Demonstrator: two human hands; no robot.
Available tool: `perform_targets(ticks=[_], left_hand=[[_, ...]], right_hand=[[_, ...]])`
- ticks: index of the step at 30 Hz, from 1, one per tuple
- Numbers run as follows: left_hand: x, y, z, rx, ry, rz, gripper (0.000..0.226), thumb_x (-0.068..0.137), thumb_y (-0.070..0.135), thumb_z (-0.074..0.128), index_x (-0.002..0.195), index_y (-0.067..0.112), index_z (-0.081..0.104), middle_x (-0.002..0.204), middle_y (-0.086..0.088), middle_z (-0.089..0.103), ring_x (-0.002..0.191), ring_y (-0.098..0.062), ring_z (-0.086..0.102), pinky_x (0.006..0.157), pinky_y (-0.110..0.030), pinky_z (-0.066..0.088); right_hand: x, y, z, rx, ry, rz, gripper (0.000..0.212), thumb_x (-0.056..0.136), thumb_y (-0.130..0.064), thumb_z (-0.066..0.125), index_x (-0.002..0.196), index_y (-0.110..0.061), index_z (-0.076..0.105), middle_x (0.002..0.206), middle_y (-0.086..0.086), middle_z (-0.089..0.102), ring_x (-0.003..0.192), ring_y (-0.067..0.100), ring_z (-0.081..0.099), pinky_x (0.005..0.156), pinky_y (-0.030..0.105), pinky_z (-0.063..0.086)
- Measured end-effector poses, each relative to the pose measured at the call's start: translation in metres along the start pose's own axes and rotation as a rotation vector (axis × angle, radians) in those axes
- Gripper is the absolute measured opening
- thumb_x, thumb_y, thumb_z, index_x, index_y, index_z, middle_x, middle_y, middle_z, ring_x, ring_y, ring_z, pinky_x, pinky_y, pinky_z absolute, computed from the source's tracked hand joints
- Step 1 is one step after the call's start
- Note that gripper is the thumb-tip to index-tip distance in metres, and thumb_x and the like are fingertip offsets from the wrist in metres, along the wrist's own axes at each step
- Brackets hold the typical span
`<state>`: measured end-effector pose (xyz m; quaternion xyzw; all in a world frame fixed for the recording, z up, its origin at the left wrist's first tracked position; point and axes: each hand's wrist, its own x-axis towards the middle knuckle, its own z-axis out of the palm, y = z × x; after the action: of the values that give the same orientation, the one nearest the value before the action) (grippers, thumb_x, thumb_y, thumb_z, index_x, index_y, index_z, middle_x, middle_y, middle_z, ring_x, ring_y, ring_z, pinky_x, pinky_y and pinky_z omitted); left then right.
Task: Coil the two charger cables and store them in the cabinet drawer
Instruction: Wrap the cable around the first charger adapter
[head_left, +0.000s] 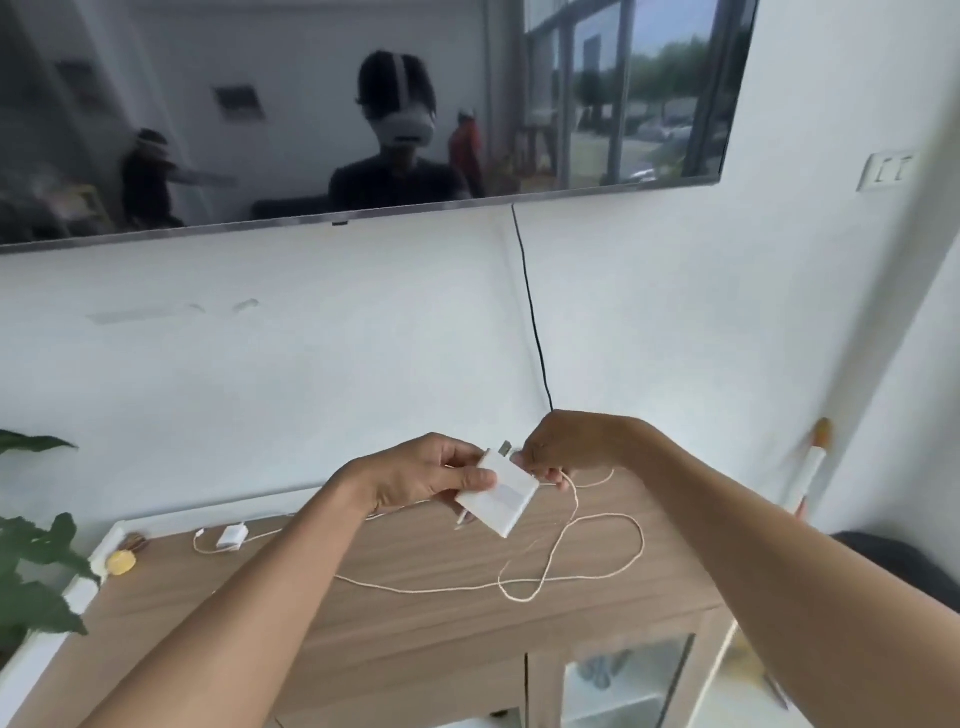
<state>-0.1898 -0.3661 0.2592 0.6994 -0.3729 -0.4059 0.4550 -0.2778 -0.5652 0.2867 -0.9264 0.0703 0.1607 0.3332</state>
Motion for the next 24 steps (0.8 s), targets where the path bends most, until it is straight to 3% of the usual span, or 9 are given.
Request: perform_targets(ticks=[5, 8, 11, 15, 18, 20, 24], left_hand=[[0.012, 0.01, 0.014, 0.085, 0.032, -0.038, 0.026, 0.09, 0.012, 0.068, 0.114, 0.002, 0.064, 0.103, -0.019, 0.066, 0.089, -0.032, 0.062, 0.07, -0.031, 0.058], [0.016, 0.01, 0.017, 0.111, 0.1, -0.03, 0.026, 0.091, 0.011, 0.066, 0.116, 0.002, 0.065, 0.099, -0.008, 0.069, 0.084, -0.03, 0.062, 0.068, -0.03, 0.057], [0.018, 0.008, 0.02, 0.115, 0.217, -0.009, 0.023, 0.091, 0.013, 0.067, 0.112, 0.007, 0.068, 0.101, -0.006, 0.066, 0.078, -0.021, 0.065, 0.067, -0.028, 0.056], [0.019, 0.008, 0.017, -0.023, 0.383, 0.033, 0.024, 0.086, 0.017, 0.074, 0.109, 0.009, 0.07, 0.101, -0.01, 0.064, 0.078, -0.018, 0.069, 0.078, -0.035, 0.06], [0.021, 0.014, 0.015, -0.149, 0.474, 0.049, 0.029, 0.084, 0.017, 0.075, 0.111, 0.006, 0.07, 0.098, -0.015, 0.066, 0.073, -0.017, 0.067, 0.072, -0.031, 0.06], [0.023, 0.015, 0.016, -0.205, 0.522, 0.04, 0.03, 0.085, 0.018, 0.074, 0.111, 0.004, 0.069, 0.1, -0.018, 0.067, 0.076, -0.025, 0.066, 0.067, -0.029, 0.059], [0.024, 0.011, 0.021, -0.349, 0.579, 0.023, 0.032, 0.087, 0.02, 0.072, 0.11, -0.002, 0.068, 0.098, -0.018, 0.071, 0.075, -0.027, 0.069, 0.066, -0.03, 0.06]], right_hand=[[-0.015, 0.005, -0.016, -0.024, 0.086, 0.053, 0.026, 0.087, -0.035, 0.059, 0.084, -0.015, 0.076, 0.074, 0.004, 0.051, 0.064, 0.022, 0.047, 0.064, 0.03, 0.04], [-0.017, 0.002, -0.017, 0.018, 0.132, 0.035, 0.025, 0.085, -0.028, 0.062, 0.092, -0.007, 0.073, 0.079, 0.004, 0.055, 0.068, 0.021, 0.047, 0.061, 0.026, 0.041], [-0.014, -0.007, -0.011, 0.027, 0.228, -0.012, 0.02, 0.092, -0.019, 0.053, 0.092, -0.014, 0.072, 0.078, -0.004, 0.061, 0.069, 0.015, 0.052, 0.059, 0.021, 0.042], [-0.007, -0.011, 0.003, -0.004, 0.428, -0.095, 0.026, 0.09, -0.017, 0.045, 0.09, -0.003, 0.068, 0.093, 0.019, 0.068, 0.067, 0.02, 0.049, 0.063, 0.031, 0.041], [-0.009, -0.013, 0.012, 0.046, 0.562, -0.146, 0.028, 0.093, -0.016, 0.043, 0.098, -0.012, 0.071, 0.098, 0.009, 0.07, 0.081, 0.03, 0.063, 0.072, 0.038, 0.052], [-0.011, -0.015, 0.018, 0.052, 0.637, -0.192, 0.028, 0.095, -0.014, 0.042, 0.102, -0.007, 0.069, 0.102, 0.011, 0.07, 0.094, 0.032, 0.063, 0.081, 0.041, 0.053], [-0.01, -0.016, 0.033, 0.082, 0.736, -0.259, 0.025, 0.096, -0.015, 0.046, 0.103, -0.014, 0.07, 0.101, 0.002, 0.068, 0.085, 0.019, 0.06, 0.075, 0.028, 0.047]])
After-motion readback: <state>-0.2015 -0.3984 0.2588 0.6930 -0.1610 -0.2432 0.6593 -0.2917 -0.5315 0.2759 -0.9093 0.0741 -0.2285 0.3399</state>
